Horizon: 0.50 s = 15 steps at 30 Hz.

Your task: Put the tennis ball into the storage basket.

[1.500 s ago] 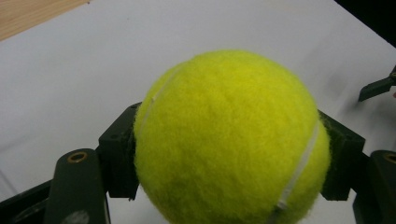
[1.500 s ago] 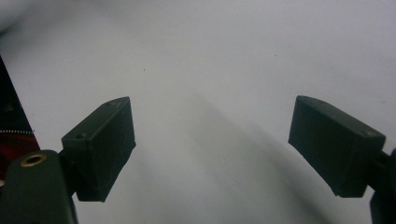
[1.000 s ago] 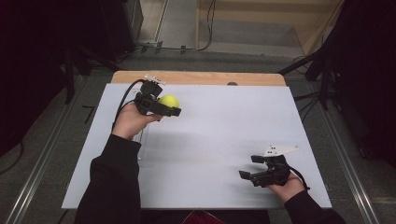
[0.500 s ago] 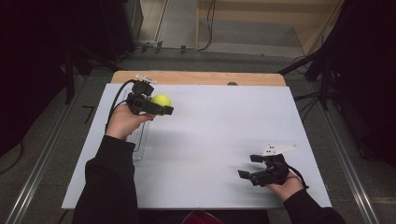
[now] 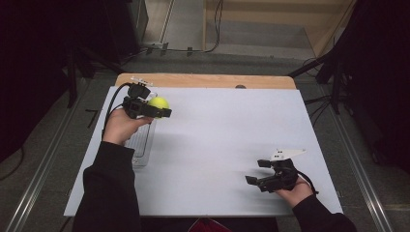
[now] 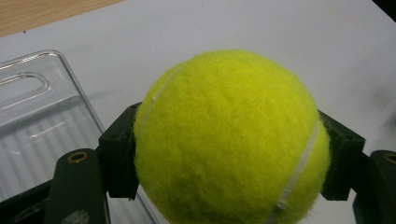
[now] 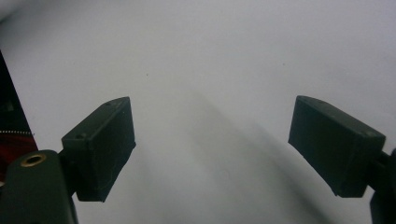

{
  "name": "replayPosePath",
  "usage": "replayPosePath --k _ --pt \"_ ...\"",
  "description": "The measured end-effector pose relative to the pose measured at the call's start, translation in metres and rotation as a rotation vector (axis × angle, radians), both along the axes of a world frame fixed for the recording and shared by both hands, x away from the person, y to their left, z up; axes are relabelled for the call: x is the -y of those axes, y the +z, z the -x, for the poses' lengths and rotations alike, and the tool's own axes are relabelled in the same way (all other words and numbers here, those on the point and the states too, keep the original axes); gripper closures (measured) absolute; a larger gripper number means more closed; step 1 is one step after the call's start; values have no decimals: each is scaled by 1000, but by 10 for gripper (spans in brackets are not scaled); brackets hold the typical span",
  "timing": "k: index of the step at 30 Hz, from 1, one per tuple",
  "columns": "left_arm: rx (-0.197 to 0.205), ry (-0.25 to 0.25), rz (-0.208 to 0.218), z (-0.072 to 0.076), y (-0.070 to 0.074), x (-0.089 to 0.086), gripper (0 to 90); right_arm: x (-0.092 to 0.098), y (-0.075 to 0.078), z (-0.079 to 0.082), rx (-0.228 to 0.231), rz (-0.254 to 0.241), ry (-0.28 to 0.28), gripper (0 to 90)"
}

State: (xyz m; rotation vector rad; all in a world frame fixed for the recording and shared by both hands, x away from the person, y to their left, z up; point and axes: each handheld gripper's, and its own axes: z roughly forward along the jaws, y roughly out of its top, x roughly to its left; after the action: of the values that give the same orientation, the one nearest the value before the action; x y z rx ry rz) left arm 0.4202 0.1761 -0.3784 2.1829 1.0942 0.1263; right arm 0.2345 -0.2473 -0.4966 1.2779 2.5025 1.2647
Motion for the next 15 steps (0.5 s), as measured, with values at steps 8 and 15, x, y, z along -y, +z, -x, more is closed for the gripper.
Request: replayPosePath --k 8,15 --pt "3 38 6 -2 0 -12 266 -1 0 -1 2 0 3 127" --pt "4 77 14 -5 0 -23 265 0 0 0 1 2 1 127"
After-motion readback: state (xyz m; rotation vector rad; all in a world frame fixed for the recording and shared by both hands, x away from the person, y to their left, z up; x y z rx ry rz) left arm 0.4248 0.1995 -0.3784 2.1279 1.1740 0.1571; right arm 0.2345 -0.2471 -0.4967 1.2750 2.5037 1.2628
